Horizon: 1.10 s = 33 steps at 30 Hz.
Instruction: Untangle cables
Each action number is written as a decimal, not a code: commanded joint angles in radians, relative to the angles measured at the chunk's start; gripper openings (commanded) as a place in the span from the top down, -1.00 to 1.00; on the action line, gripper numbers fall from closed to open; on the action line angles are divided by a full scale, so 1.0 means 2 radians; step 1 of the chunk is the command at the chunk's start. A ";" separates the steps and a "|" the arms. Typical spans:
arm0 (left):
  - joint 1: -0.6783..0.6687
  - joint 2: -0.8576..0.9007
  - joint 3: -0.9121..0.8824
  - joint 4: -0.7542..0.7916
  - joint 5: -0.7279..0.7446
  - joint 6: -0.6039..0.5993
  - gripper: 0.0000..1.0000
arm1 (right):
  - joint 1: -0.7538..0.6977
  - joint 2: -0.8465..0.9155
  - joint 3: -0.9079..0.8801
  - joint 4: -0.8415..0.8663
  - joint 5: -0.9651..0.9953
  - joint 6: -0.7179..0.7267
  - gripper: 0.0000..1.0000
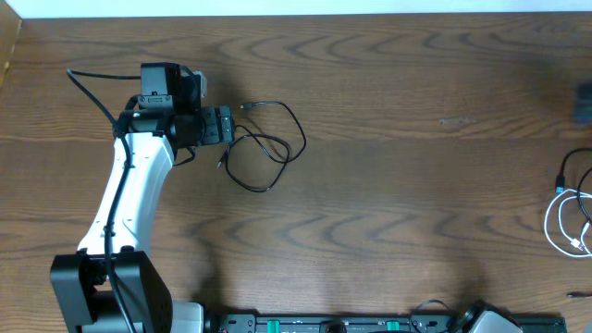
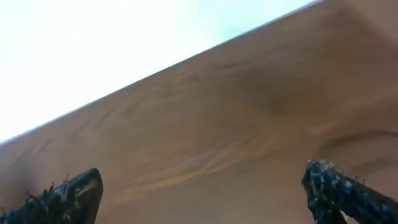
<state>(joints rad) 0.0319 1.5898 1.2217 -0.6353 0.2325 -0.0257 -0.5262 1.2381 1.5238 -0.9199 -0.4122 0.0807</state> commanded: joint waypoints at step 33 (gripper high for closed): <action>0.078 -0.001 0.006 -0.004 -0.057 -0.023 -0.86 | 0.567 0.408 0.001 0.273 -0.002 -0.045 -0.99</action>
<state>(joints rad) 0.1852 1.5898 1.2217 -0.6361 0.1249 -0.0784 0.5579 2.0098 1.5234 -0.4053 -0.4118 0.0013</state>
